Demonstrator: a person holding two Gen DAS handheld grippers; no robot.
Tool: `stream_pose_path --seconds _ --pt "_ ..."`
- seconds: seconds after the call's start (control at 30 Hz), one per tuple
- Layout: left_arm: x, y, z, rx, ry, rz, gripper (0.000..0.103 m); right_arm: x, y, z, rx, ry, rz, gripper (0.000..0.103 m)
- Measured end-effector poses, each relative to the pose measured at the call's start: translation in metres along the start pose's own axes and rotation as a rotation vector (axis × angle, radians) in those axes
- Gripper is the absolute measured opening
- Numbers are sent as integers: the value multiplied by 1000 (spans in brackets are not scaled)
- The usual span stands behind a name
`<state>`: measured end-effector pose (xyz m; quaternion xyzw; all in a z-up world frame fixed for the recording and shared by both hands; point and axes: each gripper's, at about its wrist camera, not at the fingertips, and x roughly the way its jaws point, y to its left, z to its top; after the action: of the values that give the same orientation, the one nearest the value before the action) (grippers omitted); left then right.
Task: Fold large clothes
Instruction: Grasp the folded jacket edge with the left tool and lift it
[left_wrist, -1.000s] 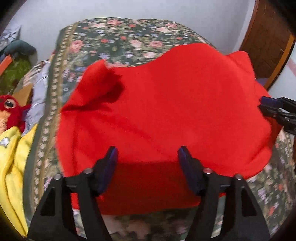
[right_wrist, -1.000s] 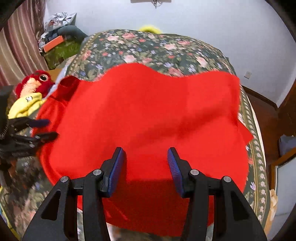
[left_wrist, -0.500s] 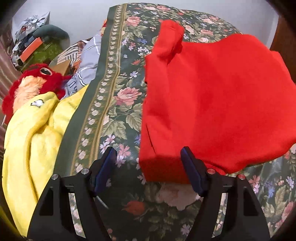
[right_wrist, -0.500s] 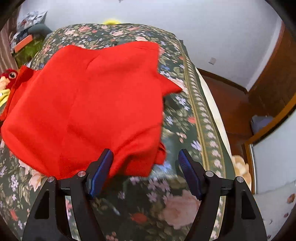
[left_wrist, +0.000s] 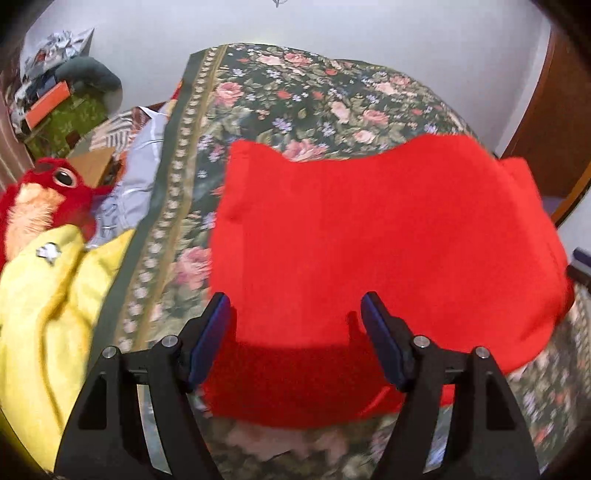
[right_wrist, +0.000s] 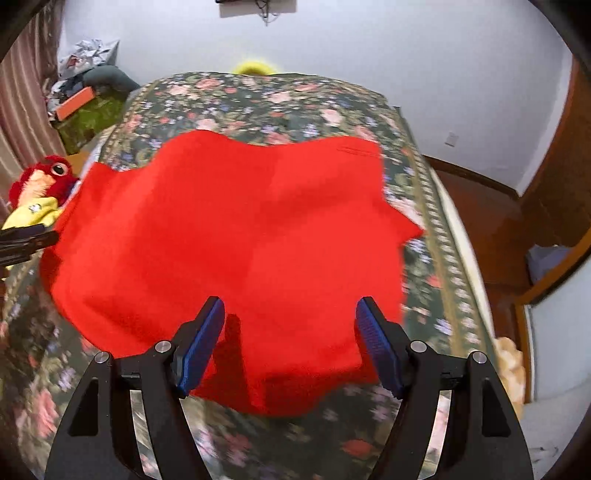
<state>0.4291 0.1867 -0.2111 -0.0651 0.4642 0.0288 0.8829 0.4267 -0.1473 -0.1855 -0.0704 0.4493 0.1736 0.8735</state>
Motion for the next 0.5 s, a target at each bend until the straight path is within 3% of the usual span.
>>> stream_pose_path --seconds 0.13,0.23,0.5 --pt "17 -17 -4 -14 33 -67 72 23 9 -2 19 54 17 70" --pt "28 -27 -12 16 62 -54 72 25 5 -3 69 61 42 70" --pt "-19 -19 -44 -60 -37 -31 72 5 -2 -2 135 39 91 71"
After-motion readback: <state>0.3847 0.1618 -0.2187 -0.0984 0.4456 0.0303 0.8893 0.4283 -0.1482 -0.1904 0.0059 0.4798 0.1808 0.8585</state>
